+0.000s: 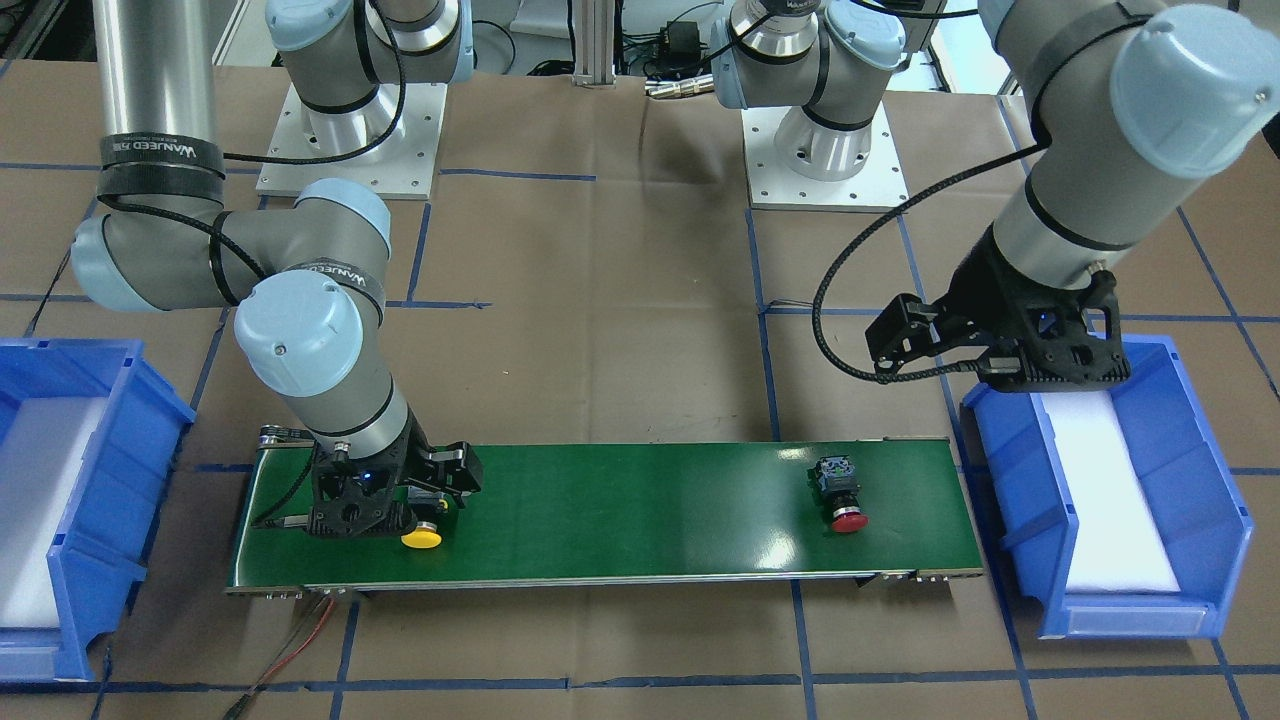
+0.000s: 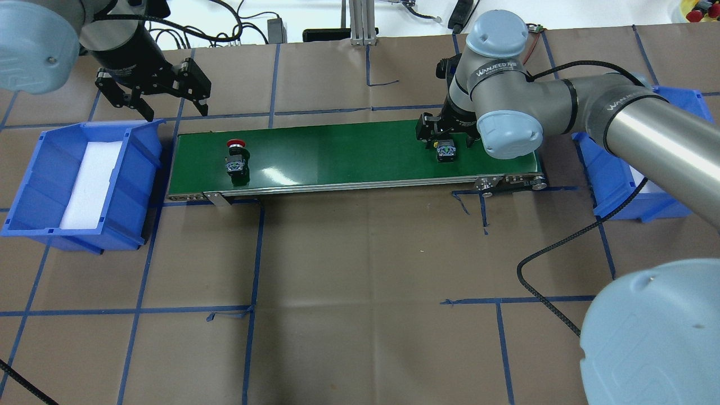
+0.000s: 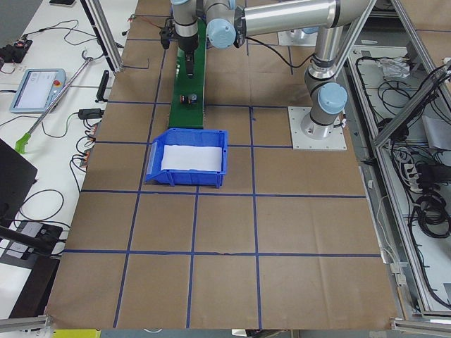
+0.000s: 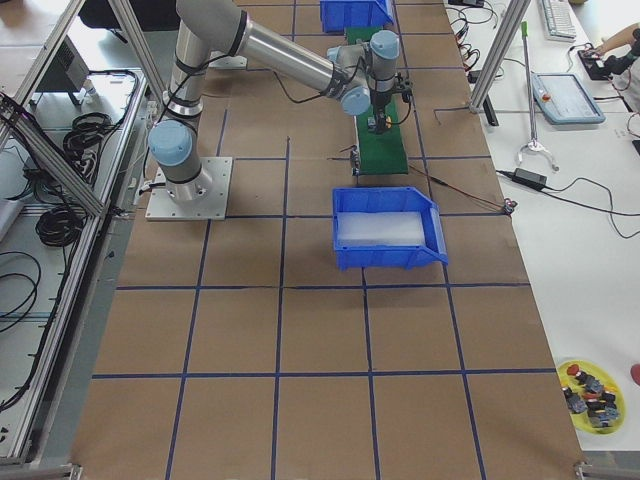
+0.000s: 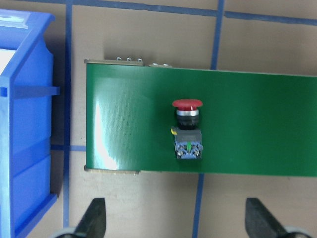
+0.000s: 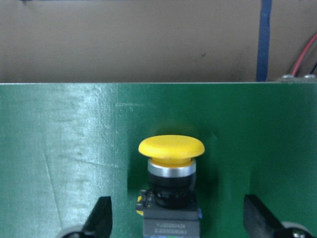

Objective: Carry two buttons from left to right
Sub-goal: 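Place the red button on the conveyor while the right gripper grasps the yellow button, then carry the yellow button with the right gripper into the far blue bin, then lower the yellow button onto the foam and open the right gripper, then move the right gripper back over the conveyor end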

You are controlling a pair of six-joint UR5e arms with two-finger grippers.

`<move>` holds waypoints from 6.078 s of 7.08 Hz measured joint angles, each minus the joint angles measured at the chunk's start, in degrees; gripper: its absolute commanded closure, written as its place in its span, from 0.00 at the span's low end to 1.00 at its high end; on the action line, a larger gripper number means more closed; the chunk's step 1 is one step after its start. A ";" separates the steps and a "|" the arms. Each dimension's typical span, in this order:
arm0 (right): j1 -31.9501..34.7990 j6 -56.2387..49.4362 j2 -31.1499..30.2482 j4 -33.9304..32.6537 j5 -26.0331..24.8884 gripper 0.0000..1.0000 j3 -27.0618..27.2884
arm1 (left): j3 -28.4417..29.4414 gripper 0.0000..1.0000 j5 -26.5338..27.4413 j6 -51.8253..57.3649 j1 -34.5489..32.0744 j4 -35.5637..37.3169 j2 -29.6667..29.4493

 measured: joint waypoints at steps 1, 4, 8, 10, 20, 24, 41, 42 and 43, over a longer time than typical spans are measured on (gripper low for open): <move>-0.04 -0.12 0.12 0.02 -1.66 0.86 0.02 | -0.23 0.01 0.07 0.02 -0.77 -1.14 1.31; -1.16 -0.95 -0.37 0.20 -5.01 0.95 -0.21 | -0.72 0.00 0.39 -0.31 -1.33 -2.69 3.26; -11.68 -12.99 -8.42 13.45 -6.34 0.96 -6.89 | -0.44 0.00 0.02 -0.71 -1.53 -2.95 3.31; -20.87 -28.67 -10.36 19.05 -6.14 0.96 -10.92 | -0.43 0.00 -0.04 -0.72 -1.60 -2.95 3.30; -37.85 -52.74 -6.66 -7.90 -0.13 0.96 12.66 | -0.19 0.00 -0.08 -0.72 -1.72 -2.99 3.17; -37.88 -52.50 -4.46 -9.00 -0.96 0.01 13.33 | 0.22 0.00 -0.11 -0.72 -1.72 -2.96 3.04; -7.25 -5.36 -15.91 19.50 -5.37 0.00 -5.72 | -1.15 0.00 -0.15 -0.61 -1.67 -2.95 3.74; -4.60 -2.28 -16.06 19.42 -6.22 0.00 -5.48 | -1.18 0.00 -0.16 -0.60 -1.61 -2.95 3.78; -3.27 -0.91 -16.09 19.41 -6.32 0.00 -5.28 | -1.19 0.00 -0.13 -0.59 -1.59 -2.93 3.83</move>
